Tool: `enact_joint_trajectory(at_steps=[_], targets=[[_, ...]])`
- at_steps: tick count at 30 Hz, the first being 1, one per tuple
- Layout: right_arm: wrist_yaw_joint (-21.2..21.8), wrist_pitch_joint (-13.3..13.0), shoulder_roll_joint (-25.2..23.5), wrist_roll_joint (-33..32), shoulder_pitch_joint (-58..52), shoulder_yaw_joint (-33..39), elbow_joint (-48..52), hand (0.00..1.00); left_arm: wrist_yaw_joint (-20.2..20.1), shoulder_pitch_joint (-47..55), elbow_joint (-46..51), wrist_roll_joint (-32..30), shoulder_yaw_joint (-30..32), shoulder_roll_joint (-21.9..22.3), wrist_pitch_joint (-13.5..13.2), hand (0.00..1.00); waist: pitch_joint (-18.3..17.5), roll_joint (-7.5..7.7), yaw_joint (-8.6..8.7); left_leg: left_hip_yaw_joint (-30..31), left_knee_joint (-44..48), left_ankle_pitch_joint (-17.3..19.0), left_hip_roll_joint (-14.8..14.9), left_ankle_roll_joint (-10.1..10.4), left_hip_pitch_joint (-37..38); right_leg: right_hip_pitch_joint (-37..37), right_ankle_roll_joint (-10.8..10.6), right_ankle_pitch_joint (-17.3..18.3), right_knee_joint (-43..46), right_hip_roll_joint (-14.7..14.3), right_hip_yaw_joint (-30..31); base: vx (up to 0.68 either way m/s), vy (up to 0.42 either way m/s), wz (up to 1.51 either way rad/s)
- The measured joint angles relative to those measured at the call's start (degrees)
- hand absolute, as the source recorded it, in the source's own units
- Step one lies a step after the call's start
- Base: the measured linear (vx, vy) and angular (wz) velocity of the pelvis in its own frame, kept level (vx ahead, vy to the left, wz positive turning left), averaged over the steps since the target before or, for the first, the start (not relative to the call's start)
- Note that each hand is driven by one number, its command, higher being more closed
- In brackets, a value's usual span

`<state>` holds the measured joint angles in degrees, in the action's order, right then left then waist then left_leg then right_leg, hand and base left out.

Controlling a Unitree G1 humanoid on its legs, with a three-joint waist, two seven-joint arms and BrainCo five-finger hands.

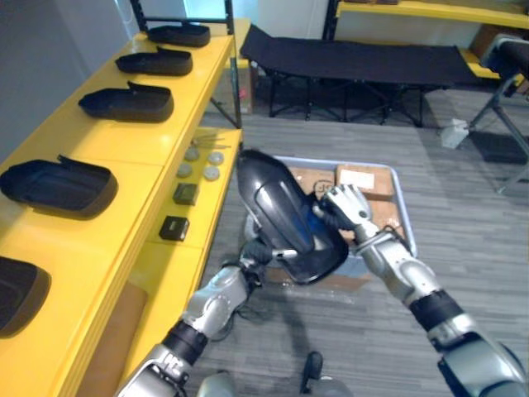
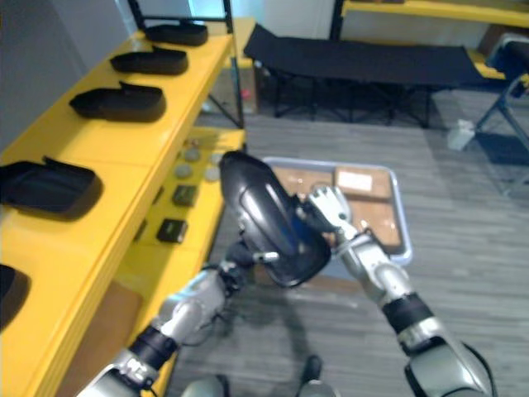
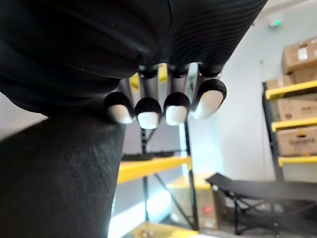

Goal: Walk over and take plastic housings, then place them on the shelf

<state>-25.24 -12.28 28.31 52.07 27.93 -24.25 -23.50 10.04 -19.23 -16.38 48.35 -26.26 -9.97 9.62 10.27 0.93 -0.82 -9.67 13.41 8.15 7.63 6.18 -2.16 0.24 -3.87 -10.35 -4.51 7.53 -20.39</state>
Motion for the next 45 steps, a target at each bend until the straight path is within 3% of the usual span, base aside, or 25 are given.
enact_joint_trajectory(at_steps=[6,10,15,16,19,21,25,30,32,41,45], targets=[[-1.28,-1.51,-3.61,-4.75,-0.94,0.04,1.01,1.0,5.01,0.02,-2.53,-2.2,1.49,1.87,-4.35,1.0,-0.12,0.21,0.02,-0.15,-0.31,-0.12,-0.33,-0.17,0.07,-0.03,-0.14,-0.1,0.0,0.36,0.14,-0.01,0.018,0.01],[-3.32,-2.03,-6.71,-7.29,-5.77,0.69,5.05,1.0,7.25,0.28,-3.68,-2.45,1.7,1.99,-8.25,1.0,-0.73,1.22,0.08,-0.3,-1.03,-0.37,-0.36,-0.14,0.28,-0.17,-0.14,-0.09,-0.02,0.4,0.2,0.0,0.0,0.0],[-5.02,-3.11,-9.49,-10.45,-10.54,1.73,7.36,1.0,4.29,1.78,-3.73,-3.68,3.01,2.47,-10.6,1.0,-0.9,1.49,0.12,-0.83,-1.81,-0.38,-0.36,-0.15,1.17,-0.12,-0.15,-0.08,-0.02,0.54,0.87,-0.01,0.02,-0.06],[-5.39,-3.11,-9.96,-11.38,-12.01,1.89,8.21,0.0,3.66,2.1,-3.73,-3.65,3.01,2.61,-10.86,1.0,-0.9,1.51,0.12,-1.33,-1.96,-0.38,-0.29,-0.14,1.42,-0.16,-0.14,-0.07,-0.02,0.52,1.25,-0.01,0.031,-0.17],[-6.36,-4.11,-11.23,-13.55,-15.33,1.95,9.73,0.0,3.11,3.24,-3.71,-3.04,2.99,3.33,-11.08,1.0,-0.97,1.6,0.45,-2.07,-2.94,-0.39,-0.33,-0.12,2.22,-0.1,-0.16,-0.04,-0.03,0.79,1.93,-0.02,0.037,-0.14],[-7.19,-7.39,-11.91,-14.32,-17.27,2.19,9.74,0.0,2.44,4.39,-3.6,-0.21,2.96,3.72,-11.76,1.0,-1.11,1.88,1.41,-2.04,-3.09,-0.43,-0.29,-0.05,2.29,-0.23,-0.13,0.0,-0.05,0.75,1.88,-0.02,0.037,-0.01],[-7.14,-10.27,-11.97,-19.79,-20.27,1.16,10.46,0.0,2.68,7.19,1.18,-0.75,4.66,3.72,-14.39,1.0,-1.46,2.45,1.46,-2.06,-3.45,-0.5,-0.26,0.03,2.61,-0.2,-0.11,0.01,-0.06,0.69,1.84,0.0,0.0,0.0],[-6.86,-11.68,-13.51,-24.43,-23.24,1.43,18.24,0.0,6.26,9.55,12.15,-14.14,11.5,4.13,-18.68,1.0,-1.55,2.58,0.96,-2.2,-3.5,-0.5,-0.31,0.03,2.94,-0.04,-0.12,0.01,-0.06,0.49,1.71,0.0,0.0,0.0],[-5.94,-12.86,-13.9,-27.42,-23.24,4.86,23.6,0.0,8.89,10.61,15.66,-23.34,14.49,4.8,-19.99,1.0,-1.56,2.59,0.53,-2.2,-3.46,-0.51,-0.39,0.02,3.16,0.18,-0.13,0.01,-0.06,0.44,1.68,0.0,0.0,0.0],[-4.33,-13.7,-13.91,-49.38,-27.67,31.47,39.32,0.0,12.56,22.3,21.38,-42.62,24.3,4.23,-19.39,1.0,-2.66,3.19,0.82,-3.26,-3.86,-0.48,-0.54,0.02,4.42,0.81,-0.34,0.4,-0.08,0.32,2.05,-0.02,0.022,-0.03],[-4.01,-8.74,-16.6,-54.4,-35.29,36.22,39.15,0.0,12.96,26.28,25.67,-44.9,26.28,4.36,-21.42,1.0,-3.59,2.34,1.78,-3.73,-4.16,-0.4,-0.56,-0.01,4.45,0.31,-0.71,0.92,-0.09,0.31,2.81,-0.01,0.02,-0.08]])
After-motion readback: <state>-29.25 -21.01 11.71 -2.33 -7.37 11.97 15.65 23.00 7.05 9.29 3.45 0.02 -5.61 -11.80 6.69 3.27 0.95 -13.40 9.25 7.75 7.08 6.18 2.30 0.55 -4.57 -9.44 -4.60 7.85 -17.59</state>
